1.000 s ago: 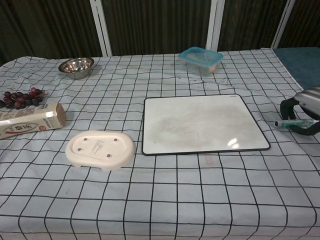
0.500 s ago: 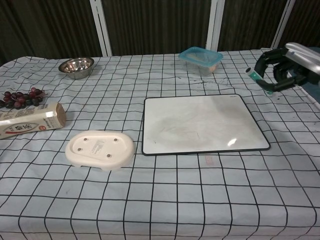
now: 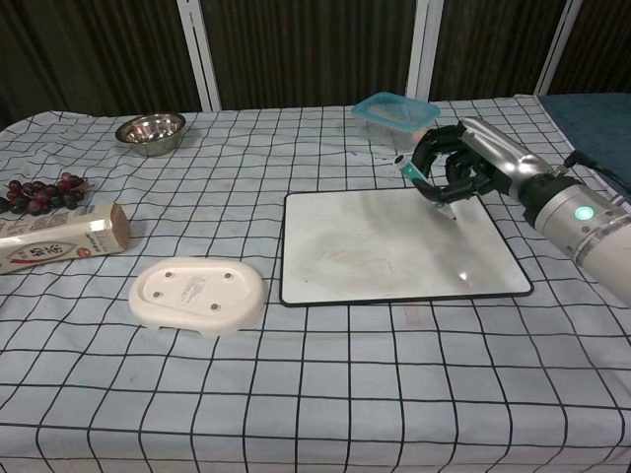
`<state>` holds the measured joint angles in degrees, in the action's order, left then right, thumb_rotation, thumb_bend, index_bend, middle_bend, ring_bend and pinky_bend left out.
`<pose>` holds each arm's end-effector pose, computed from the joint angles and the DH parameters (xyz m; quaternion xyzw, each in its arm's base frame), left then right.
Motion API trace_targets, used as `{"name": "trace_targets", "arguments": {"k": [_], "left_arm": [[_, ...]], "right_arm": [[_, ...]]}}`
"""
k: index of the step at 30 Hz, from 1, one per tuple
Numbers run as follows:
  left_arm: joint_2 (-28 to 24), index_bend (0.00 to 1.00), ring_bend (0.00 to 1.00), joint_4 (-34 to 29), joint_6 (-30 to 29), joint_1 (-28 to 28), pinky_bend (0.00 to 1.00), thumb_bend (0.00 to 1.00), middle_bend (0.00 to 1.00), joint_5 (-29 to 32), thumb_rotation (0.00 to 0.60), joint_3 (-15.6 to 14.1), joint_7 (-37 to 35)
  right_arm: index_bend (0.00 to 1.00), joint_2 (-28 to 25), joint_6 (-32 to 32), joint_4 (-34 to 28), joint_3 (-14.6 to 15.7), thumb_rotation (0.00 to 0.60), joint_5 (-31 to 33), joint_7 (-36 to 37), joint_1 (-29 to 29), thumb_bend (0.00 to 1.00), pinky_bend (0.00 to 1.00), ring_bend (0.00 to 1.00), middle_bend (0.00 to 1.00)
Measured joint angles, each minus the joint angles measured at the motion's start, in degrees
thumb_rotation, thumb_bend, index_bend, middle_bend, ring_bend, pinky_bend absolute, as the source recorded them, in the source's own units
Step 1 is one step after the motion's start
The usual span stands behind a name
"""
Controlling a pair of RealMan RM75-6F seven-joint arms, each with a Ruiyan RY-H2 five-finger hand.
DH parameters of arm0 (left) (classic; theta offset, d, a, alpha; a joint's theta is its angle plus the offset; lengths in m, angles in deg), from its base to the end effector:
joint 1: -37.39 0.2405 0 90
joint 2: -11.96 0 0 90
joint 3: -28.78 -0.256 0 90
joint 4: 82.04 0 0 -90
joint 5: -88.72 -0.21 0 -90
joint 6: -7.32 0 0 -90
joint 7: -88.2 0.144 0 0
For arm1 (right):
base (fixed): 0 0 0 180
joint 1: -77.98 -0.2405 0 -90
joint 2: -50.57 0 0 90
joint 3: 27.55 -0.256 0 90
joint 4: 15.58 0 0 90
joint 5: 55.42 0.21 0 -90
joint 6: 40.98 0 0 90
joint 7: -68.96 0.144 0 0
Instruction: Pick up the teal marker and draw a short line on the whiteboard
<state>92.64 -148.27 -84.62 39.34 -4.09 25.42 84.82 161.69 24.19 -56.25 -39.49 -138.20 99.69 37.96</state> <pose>-0.3643 0.1200 0.0983 -0.6306 -0.3611 -0.3509 0.5906 -0.1969 -0.3752 -0.0540 0.5913 -0.4686 0.5481 0.3610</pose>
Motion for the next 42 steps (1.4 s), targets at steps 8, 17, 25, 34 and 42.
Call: {"name": "trace_targets", "arguments": {"k": [8,17,25,34,42], "left_arm": [[0.02,0.00,0.00,0.32,0.12,0.02,0.06,0.37,0.00,0.13,0.600,0.03,-0.45],[-0.06,0.00,0.00,0.14,0.56,-0.10,0.06,0.37,0.00,0.37,0.600,0.12,-0.33],[-0.09,0.00,0.00,0.07,0.60,-0.11,0.06,0.37,0.00,0.47,0.600,0.18,-0.37],[-0.02,0.00,0.00,0.19,0.56,-0.05,0.06,0.37,0.00,0.46,0.600,0.14,-0.46],[0.06,0.00,0.00,0.28,0.77,-0.09,0.06,0.37,0.00,0.54,0.600,0.14,-0.48]], "right_arm": [[1.00,2.19,0.08,3.54,0.89,0.600,-0.59,0.65,-0.55,0.38,0.72,0.73,0.76],[1.00,3.63,-0.76,6.92,1.44,0.600,-0.58,2.33,-0.76,0.38,0.72,0.73,0.76],[1.00,4.18,-1.12,9.31,1.85,0.600,-0.58,3.76,-0.70,0.38,0.73,0.73,0.76],[1.00,4.06,-1.09,11.46,2.50,0.600,-0.72,4.72,-0.07,0.38,0.73,0.73,0.76],[1.00,3.65,-0.71,12.94,3.11,0.600,-0.95,5.64,0.74,0.37,0.73,0.73,0.76]]}}
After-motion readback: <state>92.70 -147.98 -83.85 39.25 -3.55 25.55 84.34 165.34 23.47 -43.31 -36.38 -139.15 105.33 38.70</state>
